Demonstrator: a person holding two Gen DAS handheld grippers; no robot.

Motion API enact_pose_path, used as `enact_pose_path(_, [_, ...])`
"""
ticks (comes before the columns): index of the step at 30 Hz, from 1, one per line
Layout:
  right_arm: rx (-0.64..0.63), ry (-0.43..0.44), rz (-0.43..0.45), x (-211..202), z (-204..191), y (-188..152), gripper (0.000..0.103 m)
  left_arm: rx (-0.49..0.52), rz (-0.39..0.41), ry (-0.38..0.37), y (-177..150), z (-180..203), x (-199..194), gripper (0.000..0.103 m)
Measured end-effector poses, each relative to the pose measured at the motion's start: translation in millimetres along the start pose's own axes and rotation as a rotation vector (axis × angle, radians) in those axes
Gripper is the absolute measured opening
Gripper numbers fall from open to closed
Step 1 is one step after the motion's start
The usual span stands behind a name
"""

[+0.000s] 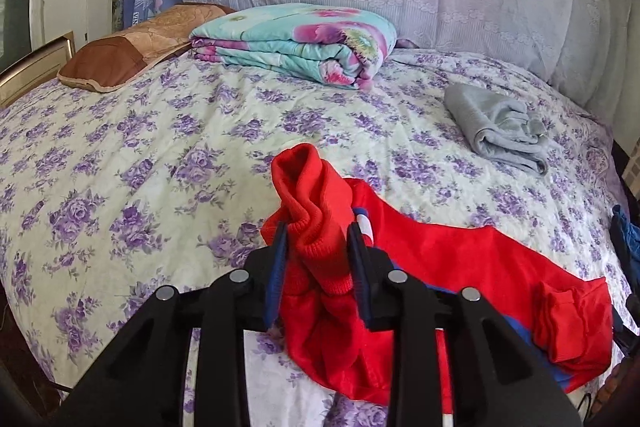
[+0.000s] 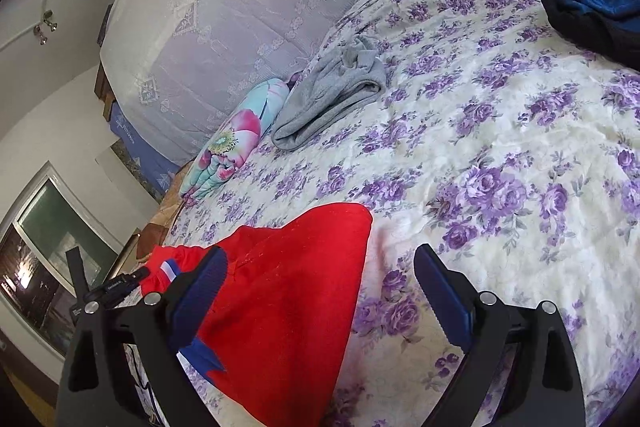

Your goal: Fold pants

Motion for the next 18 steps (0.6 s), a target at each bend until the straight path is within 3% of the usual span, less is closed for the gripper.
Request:
enact_pose_path(2, [-0.001,0.006,0.003,0,0,0,0.095,-0.034,-0.019,-0.001,-2,-9,6,0.028])
enact_pose_path(6, [0.005,0.017,0.006,-1,0,1,0.095,-0.133,-0.073,-0.084,2,-23,4,0.023])
enact_pose_path(8, [0.011,0.021,0.012,-2,2,2,0.095,-0.119,-0.055,-0.128,10,-11,-13,0.021])
enact_pose_path(14, [0.017,0.021,0.057,-13,2,6,0.095,0.174,0.185,-0.26,27,97,-118,0.02])
enact_pose_path(18, [0.011,0.018,0.082,-27,2,7,0.095,0.35,0.262,-0.392,8,178,-172,0.02])
Point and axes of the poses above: each gripper's, at about its wrist camera, not at the fingertips, and x roughly the way its jaws point, z to its right, y to its top, the point moved 8 cm from there along x, roughly the way its jaws point, and after that the axes turned 14 degrees about y, right-handed, at the moved point
